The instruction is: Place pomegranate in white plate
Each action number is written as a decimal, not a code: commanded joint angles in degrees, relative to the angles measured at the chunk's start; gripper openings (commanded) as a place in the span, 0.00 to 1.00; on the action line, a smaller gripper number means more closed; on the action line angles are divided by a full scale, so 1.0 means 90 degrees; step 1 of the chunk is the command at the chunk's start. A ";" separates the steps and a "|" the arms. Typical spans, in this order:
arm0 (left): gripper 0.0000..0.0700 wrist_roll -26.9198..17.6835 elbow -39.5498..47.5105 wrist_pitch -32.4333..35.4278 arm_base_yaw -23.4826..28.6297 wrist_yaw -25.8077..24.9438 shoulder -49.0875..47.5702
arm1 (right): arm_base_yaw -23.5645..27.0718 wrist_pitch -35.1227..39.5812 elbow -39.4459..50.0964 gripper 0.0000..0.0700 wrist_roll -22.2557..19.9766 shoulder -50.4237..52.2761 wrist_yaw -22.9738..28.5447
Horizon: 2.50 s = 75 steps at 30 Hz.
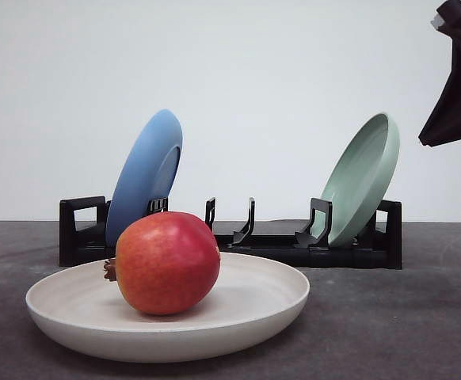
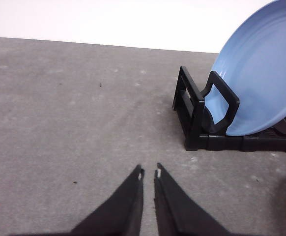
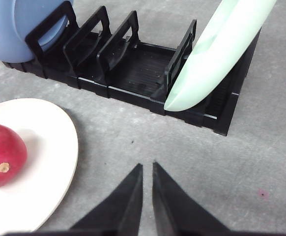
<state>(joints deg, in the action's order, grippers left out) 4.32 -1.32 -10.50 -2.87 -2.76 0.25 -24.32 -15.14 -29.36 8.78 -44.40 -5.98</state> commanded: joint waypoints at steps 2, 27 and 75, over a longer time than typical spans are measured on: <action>0.03 0.0053 0.0070 -0.0015 -0.0005 0.0010 0.0000 | -0.0022 0.0066 0.0007 0.04 -0.0053 -0.0046 0.0005; 0.03 0.0051 0.0070 -0.0015 -0.0005 0.0010 0.0000 | 0.1605 0.1229 0.2667 0.04 -0.0907 0.3278 0.0558; 0.03 0.0051 0.0070 -0.0015 -0.0005 0.0010 -0.0002 | 0.2730 0.1353 0.3191 0.04 -0.0857 0.4911 0.0835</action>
<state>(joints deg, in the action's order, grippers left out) 4.32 -1.32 -10.50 -2.87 -2.76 0.25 0.32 -3.53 -0.86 1.28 -0.14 1.52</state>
